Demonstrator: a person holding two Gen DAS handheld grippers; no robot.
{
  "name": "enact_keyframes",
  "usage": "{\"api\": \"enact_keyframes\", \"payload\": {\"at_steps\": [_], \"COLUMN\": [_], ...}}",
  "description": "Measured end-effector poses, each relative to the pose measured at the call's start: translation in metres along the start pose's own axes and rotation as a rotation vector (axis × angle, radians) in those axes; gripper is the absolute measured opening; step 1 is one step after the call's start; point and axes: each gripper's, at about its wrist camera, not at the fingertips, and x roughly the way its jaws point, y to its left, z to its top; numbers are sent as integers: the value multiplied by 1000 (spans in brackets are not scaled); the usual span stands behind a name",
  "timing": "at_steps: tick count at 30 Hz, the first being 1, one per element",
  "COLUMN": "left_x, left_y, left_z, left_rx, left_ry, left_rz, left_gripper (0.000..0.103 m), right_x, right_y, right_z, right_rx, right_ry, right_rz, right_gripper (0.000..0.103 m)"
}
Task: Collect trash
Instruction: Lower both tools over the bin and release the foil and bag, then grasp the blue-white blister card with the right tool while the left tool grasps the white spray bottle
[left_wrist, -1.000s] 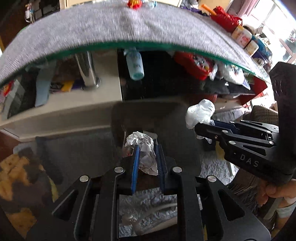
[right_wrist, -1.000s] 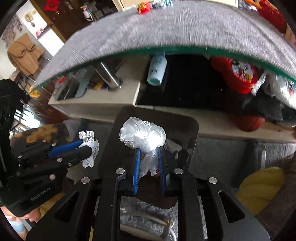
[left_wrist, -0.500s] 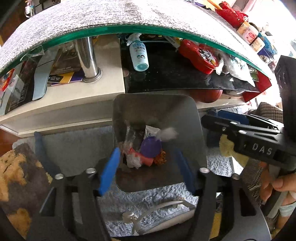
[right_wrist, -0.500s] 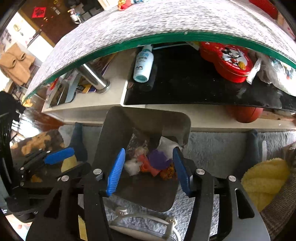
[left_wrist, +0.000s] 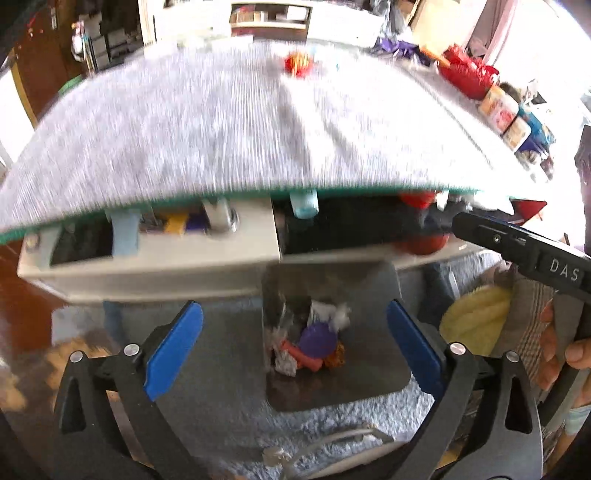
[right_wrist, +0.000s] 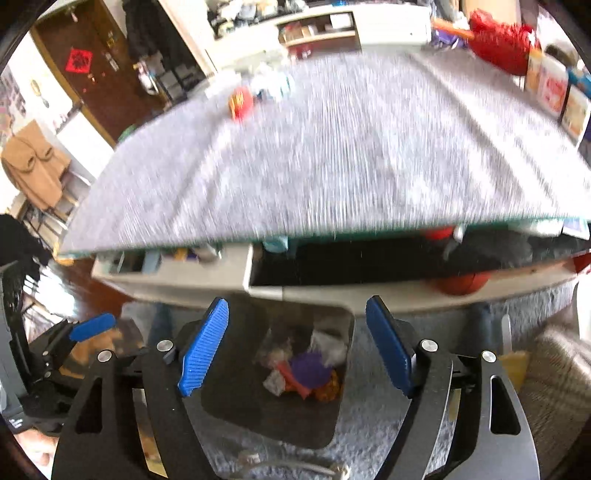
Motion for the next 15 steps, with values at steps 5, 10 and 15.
{"api": "enact_keyframes", "payload": {"at_steps": [5, 10, 15], "left_x": [-12, -16, -9], "left_y": [6, 23, 41], "left_z": [33, 78, 127], "left_rx": [-6, -33, -65], "left_ry": [-45, -79, -98], "left_rz": [25, 57, 76], "left_gripper": [95, 95, 95], "right_x": [-7, -1, 21], "right_y": [6, 11, 7], "right_z": [42, 90, 138], "right_rx": [-19, -32, 5], "right_ry": [-54, -95, -116], "right_rz": [-3, -12, -3], "right_gripper": [78, 78, 78]}}
